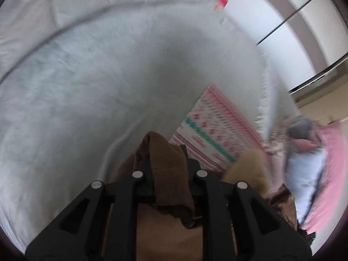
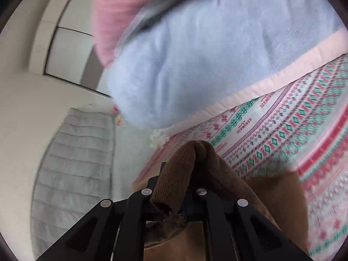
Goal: Fold large clothes
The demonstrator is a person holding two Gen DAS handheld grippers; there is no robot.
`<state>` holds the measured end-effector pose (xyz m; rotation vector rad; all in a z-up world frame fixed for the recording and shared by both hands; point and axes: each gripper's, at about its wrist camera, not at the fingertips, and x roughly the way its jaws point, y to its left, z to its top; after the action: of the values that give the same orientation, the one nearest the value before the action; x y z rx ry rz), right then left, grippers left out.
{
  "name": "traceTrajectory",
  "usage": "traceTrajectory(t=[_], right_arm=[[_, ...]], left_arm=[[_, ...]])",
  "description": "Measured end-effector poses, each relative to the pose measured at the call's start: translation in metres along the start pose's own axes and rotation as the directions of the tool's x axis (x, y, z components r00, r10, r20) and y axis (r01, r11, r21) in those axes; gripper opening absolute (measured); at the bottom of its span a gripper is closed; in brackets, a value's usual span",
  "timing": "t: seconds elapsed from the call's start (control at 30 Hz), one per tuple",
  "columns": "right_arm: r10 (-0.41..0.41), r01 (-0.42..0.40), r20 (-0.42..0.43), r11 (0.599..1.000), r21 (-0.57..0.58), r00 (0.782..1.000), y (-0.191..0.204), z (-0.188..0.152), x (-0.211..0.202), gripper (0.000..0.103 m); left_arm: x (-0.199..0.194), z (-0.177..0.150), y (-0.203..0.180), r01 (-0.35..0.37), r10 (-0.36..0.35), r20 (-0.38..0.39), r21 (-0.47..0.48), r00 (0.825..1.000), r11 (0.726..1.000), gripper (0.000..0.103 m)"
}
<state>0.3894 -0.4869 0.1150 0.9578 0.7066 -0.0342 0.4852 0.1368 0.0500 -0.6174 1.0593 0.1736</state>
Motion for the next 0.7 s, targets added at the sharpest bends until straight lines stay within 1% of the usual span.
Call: traceTrajectory(t=[0.03,0.07,0.1,0.13,0.2,0.27,0.3,0.33,0.37,0.43,0.47,0.5,0.53,0.57,0.6,0.63,0.67,0.7], right_arm=[[-0.044,0.044,-0.006,0.999,0.002,0.999,-0.007,0.001,0.019,0.009],[-0.096,0.096,-0.013,0.995,0.014,0.995,-0.017,0.003,0.040,0.009],[-0.127,0.128,-0.027,0.991,0.036,0.991,-0.028,0.003,0.052,0.010],[-0.152,0.155,-0.049,0.986,0.066,0.987,-0.039,0.003,0.063,0.011],[-0.157,0.165,-0.085,0.982,0.092,0.984,-0.055,0.003,0.075,0.012],[-0.141,0.145,-0.106,0.989,0.032,0.984,-0.054,0.006,0.075,0.013],[-0.129,0.131,-0.108,0.991,0.008,0.986,-0.050,0.009,0.072,0.015],[-0.112,0.111,-0.109,0.994,-0.016,0.988,-0.046,0.012,0.067,0.016],[-0.094,0.090,-0.108,0.995,-0.042,0.990,-0.039,0.015,0.057,0.019],[-0.087,0.078,-0.107,0.993,-0.092,0.990,-0.024,0.018,0.044,0.028],[-0.084,0.071,-0.108,0.990,-0.123,0.991,-0.020,0.020,0.037,0.035],[-0.100,0.084,-0.083,0.981,-0.173,0.991,-0.014,0.021,0.027,0.047],[-0.158,0.151,-0.009,0.959,-0.240,0.987,-0.008,0.021,0.012,0.053],[-0.214,0.228,0.081,0.928,-0.295,0.973,-0.004,0.018,-0.004,0.062],[-0.236,0.268,0.132,0.907,-0.326,0.963,-0.007,0.017,-0.013,0.066],[-0.247,0.297,0.177,0.882,-0.366,0.953,-0.006,0.014,-0.019,0.068],[-0.247,0.303,0.185,0.861,-0.408,0.951,-0.006,0.011,-0.018,0.068],[-0.249,0.290,0.148,0.840,-0.460,0.957,-0.006,0.006,-0.010,0.068]], left_arm=[[0.021,0.004,-0.003,-0.035,0.035,-0.015,0.006,0.999,0.999,0.020],[0.039,0.005,-0.003,-0.055,0.055,-0.033,0.005,0.998,0.998,0.022],[0.051,0.005,-0.001,-0.059,0.059,-0.049,-0.003,0.997,0.998,0.026],[0.063,0.006,0.004,-0.048,0.046,-0.071,-0.025,0.996,0.999,0.027],[0.074,0.006,0.017,0.014,-0.021,-0.110,-0.066,0.994,0.998,0.039],[0.072,0.011,0.021,0.086,-0.092,-0.142,-0.049,0.986,0.995,0.045],[0.065,0.016,0.022,0.113,-0.117,-0.151,-0.034,0.982,0.993,0.045],[0.056,0.019,0.025,0.136,-0.138,-0.142,-0.028,0.980,0.990,0.045],[0.049,0.022,0.027,0.151,-0.154,-0.127,-0.032,0.980,0.988,0.047],[0.026,0.027,0.040,0.178,-0.182,-0.069,-0.063,0.981,0.982,0.058],[0.013,0.030,0.049,0.177,-0.180,-0.029,-0.079,0.983,0.981,0.067],[0.007,0.032,0.055,0.182,-0.183,-0.002,-0.082,0.983,0.980,0.070],[-0.002,0.034,0.062,0.190,-0.188,0.031,-0.075,0.982,0.979,0.070],[-0.006,0.034,0.067,0.189,-0.186,0.047,-0.069,0.981,0.980,0.071],[-0.009,0.032,0.072,0.180,-0.176,0.064,-0.057,0.982,0.982,0.072],[-0.006,0.029,0.074,0.156,-0.154,0.064,-0.027,0.986,0.987,0.072],[0.002,0.024,0.071,0.129,-0.130,0.037,0.024,0.991,0.991,0.072],[0.009,0.021,0.069,0.120,-0.121,0.013,0.051,0.993,0.991,0.073]])
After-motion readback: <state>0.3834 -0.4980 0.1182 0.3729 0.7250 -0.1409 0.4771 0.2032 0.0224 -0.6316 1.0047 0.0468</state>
